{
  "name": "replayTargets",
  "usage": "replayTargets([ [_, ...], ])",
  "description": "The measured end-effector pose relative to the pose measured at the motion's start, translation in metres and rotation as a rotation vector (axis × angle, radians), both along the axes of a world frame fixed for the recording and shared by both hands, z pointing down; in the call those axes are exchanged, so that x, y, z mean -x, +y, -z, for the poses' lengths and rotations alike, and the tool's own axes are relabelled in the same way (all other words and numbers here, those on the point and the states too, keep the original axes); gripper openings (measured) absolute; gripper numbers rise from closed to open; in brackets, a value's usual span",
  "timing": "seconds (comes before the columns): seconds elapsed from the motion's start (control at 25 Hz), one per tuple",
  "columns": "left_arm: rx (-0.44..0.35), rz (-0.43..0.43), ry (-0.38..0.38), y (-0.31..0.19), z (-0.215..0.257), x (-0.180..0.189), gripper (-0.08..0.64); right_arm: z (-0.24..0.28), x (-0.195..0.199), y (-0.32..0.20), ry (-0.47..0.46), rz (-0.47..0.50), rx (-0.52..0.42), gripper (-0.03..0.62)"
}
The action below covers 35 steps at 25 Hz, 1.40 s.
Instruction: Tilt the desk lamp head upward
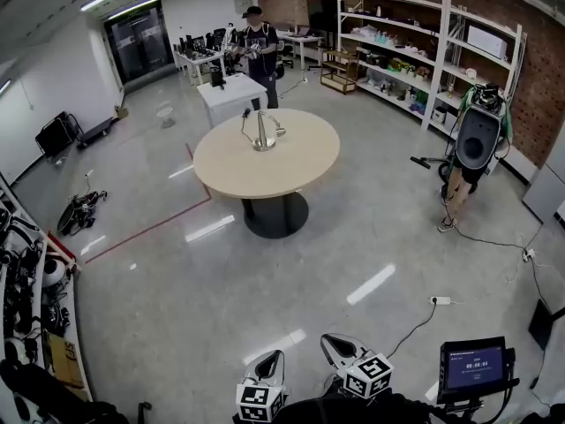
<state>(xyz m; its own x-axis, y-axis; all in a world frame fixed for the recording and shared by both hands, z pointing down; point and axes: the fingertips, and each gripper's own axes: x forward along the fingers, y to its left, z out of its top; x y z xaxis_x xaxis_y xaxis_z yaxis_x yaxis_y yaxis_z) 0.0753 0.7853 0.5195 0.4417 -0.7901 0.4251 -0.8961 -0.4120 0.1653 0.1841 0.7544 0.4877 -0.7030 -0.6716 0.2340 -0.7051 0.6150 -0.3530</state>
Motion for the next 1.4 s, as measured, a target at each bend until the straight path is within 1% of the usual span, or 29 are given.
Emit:
replayTargets([
  [0.08, 0.002, 0.027, -0.004, -0.017, 0.005, -0.015, 0.006, -0.001, -0.016, -0.015, -0.01, 0.009, -0.006, 0.006],
  [0.24, 0.003, 0.038, -0.018, -0.044, 0.002, -0.042, 0.006, -0.01, -0.042, -0.044, -0.024, 0.018, 0.004, 0.006],
  [0.36, 0.021, 0.062, -0.008, -0.045, 0.0, -0.039, 0.006, -0.012, -0.044, -0.049, -0.034, 0.021, 0.02, 0.006],
  [0.48, 0.029, 0.073, -0.001, -0.045, 0.007, -0.037, 0.006, -0.009, -0.041, -0.048, -0.031, 0.016, 0.026, 0.006],
  [0.56, 0.037, 0.057, -0.01, -0.049, 0.006, -0.036, 0.006, -0.01, -0.04, -0.052, -0.028, 0.008, 0.032, 0.006],
  [0.64, 0.04, 0.009, -0.019, -0.057, -0.006, -0.034, 0.006, -0.013, -0.037, -0.061, -0.022, -0.001, 0.039, 0.006],
  [0.72, 0.041, -0.018, -0.006, -0.075, -0.01, -0.03, 0.006, -0.016, -0.031, -0.075, -0.01, -0.014, 0.041, 0.006],
  [0.8, 0.037, -0.035, 0.018, -0.102, -0.008, -0.023, 0.006, -0.018, -0.027, -0.095, 0.008, -0.047, 0.035, 0.006],
  [0.92, 0.02, -0.107, 0.041, -0.133, -0.012, -0.014, 0.006, -0.012, -0.023, -0.122, 0.03, -0.13, 0.021, 0.006],
  [1.04, 0.002, -0.161, 0.065, -0.155, -0.007, 0.003, 0.006, -0.003, -0.007, -0.137, 0.051, -0.177, 0.011, 0.006],
  [1.16, 0.004, -0.174, 0.095, -0.178, -0.014, 0.04, 0.006, -0.009, 0.029, -0.154, 0.074, -0.195, 0.021, 0.006],
  [1.24, -0.004, -0.173, 0.1, -0.192, -0.016, 0.064, 0.006, -0.012, 0.05, -0.163, 0.093, -0.199, 0.024, 0.006],
  [1.4, 0.014, -0.168, 0.134, -0.206, -0.023, 0.09, 0.006, -0.011, 0.077, -0.18, 0.126, -0.191, 0.026, 0.006],
])
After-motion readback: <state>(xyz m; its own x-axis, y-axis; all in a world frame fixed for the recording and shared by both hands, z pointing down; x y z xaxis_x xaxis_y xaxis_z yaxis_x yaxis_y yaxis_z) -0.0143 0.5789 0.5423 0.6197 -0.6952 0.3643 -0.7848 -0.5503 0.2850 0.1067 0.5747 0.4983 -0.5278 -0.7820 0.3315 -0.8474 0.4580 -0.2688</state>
